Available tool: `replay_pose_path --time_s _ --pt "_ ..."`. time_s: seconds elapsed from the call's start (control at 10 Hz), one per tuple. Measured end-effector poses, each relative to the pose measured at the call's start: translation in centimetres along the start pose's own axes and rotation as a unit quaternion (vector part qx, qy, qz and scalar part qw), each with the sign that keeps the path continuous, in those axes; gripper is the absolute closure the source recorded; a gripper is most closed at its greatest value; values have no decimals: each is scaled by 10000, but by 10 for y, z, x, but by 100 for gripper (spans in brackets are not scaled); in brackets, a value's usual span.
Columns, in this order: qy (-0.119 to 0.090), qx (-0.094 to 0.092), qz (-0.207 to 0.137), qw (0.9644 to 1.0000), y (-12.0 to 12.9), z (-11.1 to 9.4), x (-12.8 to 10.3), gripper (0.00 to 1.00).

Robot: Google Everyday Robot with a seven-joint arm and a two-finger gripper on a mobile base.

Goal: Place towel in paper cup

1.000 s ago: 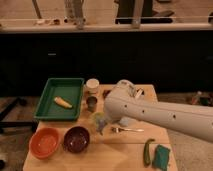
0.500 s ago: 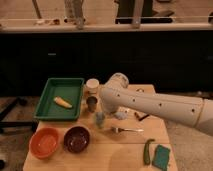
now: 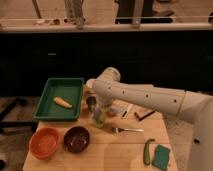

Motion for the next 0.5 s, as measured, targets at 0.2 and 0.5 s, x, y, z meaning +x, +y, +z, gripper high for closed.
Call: replay_pose_path --time_s 0.2,0.5 --pt "31 45 -50 10000 -18 -3 -8 100" --pt "49 100 -43 9999 -36 -6 -9 100"
